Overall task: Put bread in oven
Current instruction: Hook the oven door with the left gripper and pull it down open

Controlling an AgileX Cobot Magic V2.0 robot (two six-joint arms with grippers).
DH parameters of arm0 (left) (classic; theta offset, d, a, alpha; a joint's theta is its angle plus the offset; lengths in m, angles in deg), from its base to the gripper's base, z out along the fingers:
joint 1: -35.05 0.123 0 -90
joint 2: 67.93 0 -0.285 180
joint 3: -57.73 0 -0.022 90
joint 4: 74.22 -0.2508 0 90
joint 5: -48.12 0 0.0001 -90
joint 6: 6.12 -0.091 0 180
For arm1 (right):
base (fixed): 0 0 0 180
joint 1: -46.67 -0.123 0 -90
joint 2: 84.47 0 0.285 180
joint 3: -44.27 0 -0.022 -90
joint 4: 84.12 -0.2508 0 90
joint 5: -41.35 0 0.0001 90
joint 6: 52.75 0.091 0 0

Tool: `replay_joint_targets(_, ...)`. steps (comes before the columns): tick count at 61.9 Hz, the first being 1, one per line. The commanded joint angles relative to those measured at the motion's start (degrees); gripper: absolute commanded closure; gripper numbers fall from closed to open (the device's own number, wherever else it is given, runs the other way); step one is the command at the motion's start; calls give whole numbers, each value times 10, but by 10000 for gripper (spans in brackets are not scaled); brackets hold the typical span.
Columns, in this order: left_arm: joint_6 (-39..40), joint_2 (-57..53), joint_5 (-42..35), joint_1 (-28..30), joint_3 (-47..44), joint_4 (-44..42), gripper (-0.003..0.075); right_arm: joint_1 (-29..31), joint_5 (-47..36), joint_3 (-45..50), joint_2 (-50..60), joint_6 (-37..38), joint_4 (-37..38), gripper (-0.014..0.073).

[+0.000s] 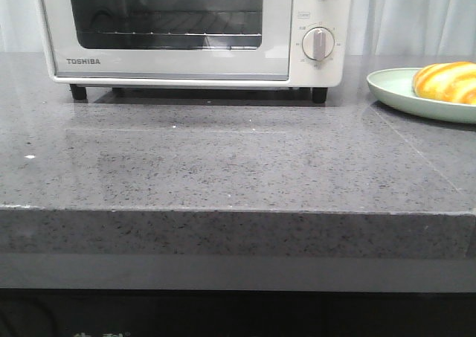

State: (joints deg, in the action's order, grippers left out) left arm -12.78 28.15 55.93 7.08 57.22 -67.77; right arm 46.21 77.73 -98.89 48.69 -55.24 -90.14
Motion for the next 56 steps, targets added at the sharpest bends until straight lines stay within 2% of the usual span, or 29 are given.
replay_joint_targets(1, 3, -8, -56, -4, 20, 0, 738, 3, -36, -19, -3, -4, 3, 54)
replay_joint_targets(12, 3, -5, -7, -4, 20, 2, 738, 3, -36, -19, -3, -4, 3, 54)
replay_joint_targets(30, 3, -21, 147, -4, 20, 2, 738, 3, -36, -19, -3, -4, 3, 54)
replay_joint_targets(56, 3, -135, 345, -4, 20, 36, 738, 3, -36, -19, -3, -4, 3, 54)
